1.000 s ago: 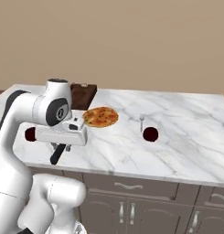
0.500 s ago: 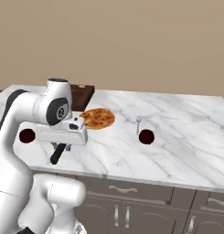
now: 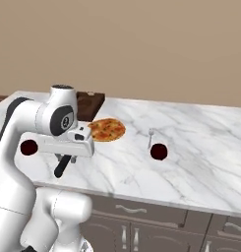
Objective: Take the pizza cutter from the drawer on the left and place it on the dining counter for cutting.
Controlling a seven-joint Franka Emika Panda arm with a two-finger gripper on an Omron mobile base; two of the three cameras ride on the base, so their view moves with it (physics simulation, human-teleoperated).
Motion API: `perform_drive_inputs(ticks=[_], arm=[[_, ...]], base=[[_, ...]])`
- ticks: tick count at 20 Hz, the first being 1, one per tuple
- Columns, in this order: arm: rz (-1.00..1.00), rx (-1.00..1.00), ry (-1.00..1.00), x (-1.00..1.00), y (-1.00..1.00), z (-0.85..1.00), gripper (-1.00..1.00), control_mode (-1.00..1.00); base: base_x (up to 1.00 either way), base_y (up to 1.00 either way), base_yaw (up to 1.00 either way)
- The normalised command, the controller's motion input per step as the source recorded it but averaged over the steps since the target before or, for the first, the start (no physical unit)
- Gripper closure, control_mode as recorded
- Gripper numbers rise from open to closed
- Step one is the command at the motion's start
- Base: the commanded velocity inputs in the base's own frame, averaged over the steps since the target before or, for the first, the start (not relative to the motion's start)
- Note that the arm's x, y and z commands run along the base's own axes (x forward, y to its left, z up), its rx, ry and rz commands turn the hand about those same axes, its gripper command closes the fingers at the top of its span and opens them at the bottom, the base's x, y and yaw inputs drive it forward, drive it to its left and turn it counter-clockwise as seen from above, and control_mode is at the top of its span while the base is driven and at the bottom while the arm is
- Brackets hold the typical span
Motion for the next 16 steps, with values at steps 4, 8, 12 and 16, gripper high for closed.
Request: perform_drive_inputs(ticks=[4, 8, 12, 16], arm=[[0.00, 0.00, 0.00, 0.00, 0.00, 0.00, 1.00, 1.00], [0.00, 0.00, 0.00, 0.00, 0.00, 0.00, 1.00, 1.00], [0.00, 0.00, 0.00, 0.00, 0.00, 0.00, 1.00, 1.00], [0.00, 0.00, 0.00, 0.00, 0.00, 0.00, 1.00, 1.00]], base=[[0.39, -0.17, 0.04], [0.45, -0.16, 0.01], [0.53, -0.18, 0.00], [0.54, -0.17, 0.00]])
